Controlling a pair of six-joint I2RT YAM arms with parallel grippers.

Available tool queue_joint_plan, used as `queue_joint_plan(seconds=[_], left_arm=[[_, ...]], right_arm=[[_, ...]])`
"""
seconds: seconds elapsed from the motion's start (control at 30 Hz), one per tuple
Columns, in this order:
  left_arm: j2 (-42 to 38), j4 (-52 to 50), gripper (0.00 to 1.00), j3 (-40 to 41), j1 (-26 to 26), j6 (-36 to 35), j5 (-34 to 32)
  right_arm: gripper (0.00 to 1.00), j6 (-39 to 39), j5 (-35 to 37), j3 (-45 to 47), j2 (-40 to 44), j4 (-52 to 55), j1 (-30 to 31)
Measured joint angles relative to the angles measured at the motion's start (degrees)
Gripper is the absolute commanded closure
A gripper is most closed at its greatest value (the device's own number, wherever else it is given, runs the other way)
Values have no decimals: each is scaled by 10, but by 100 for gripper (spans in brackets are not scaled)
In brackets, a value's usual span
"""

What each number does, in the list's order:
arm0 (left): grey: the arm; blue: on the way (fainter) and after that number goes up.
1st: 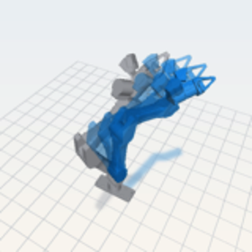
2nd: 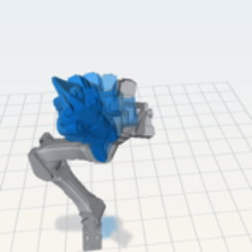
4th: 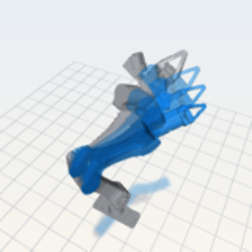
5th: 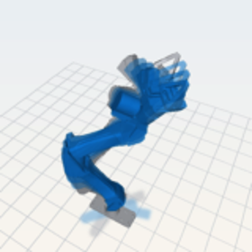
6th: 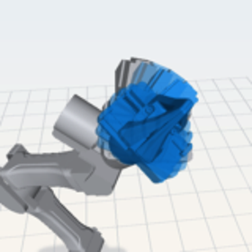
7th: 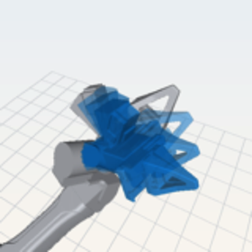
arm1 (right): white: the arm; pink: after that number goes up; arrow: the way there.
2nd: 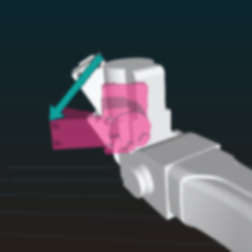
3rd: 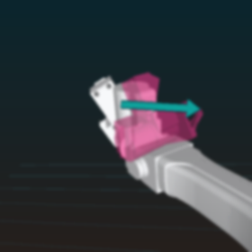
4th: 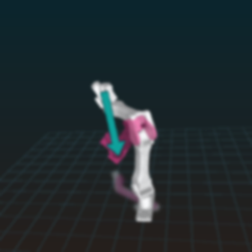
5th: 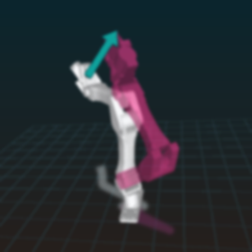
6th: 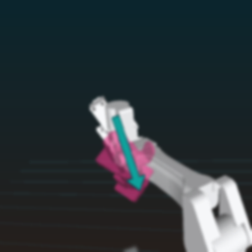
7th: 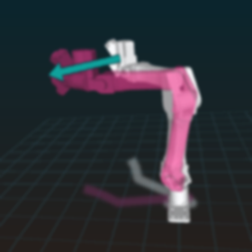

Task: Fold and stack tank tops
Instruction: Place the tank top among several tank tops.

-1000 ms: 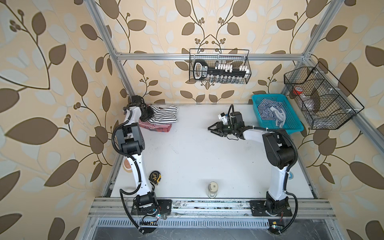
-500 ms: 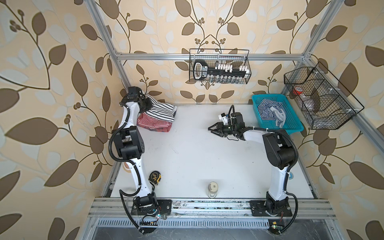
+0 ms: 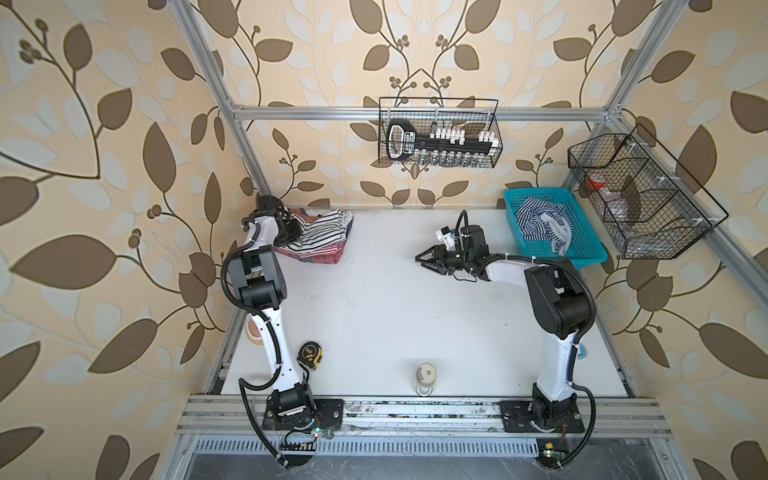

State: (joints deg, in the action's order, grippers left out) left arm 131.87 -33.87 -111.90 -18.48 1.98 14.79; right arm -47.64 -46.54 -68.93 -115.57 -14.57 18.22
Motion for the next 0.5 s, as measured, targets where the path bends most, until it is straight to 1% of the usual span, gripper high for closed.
queue_joint_plan(seconds=[0.07, 0.1, 0.13, 0.17, 0.23, 0.27, 0.3, 0.33, 0.5], left_arm=[[0, 14, 98, 7, 0, -3, 2], [0, 24, 90, 13, 0, -4, 3], [0, 34, 78, 19, 0, -3, 4], [0, 47, 71, 28, 0, -2, 5], [0, 73, 66, 45, 0, 2, 5], [0, 80, 59, 50, 0, 5, 4], [0, 86, 46, 52, 0, 9, 2], [0, 90, 39, 52, 0, 9, 0], [-21, 114, 21, 60, 1, 35, -20]], right_arm=[[51, 3, 0, 0, 0, 4, 1], [51, 4, 0, 0, 0, 7, 1], [51, 6, 0, 0, 0, 11, 1], [51, 8, 0, 1, 0, 16, 1], [51, 13, 0, 3, 2, 23, 1], [51, 14, 0, 5, 5, 26, 1], [51, 16, 0, 7, 7, 28, 1], [51, 17, 0, 9, 9, 29, 1], [51, 21, 0, 11, 15, 37, 1]])
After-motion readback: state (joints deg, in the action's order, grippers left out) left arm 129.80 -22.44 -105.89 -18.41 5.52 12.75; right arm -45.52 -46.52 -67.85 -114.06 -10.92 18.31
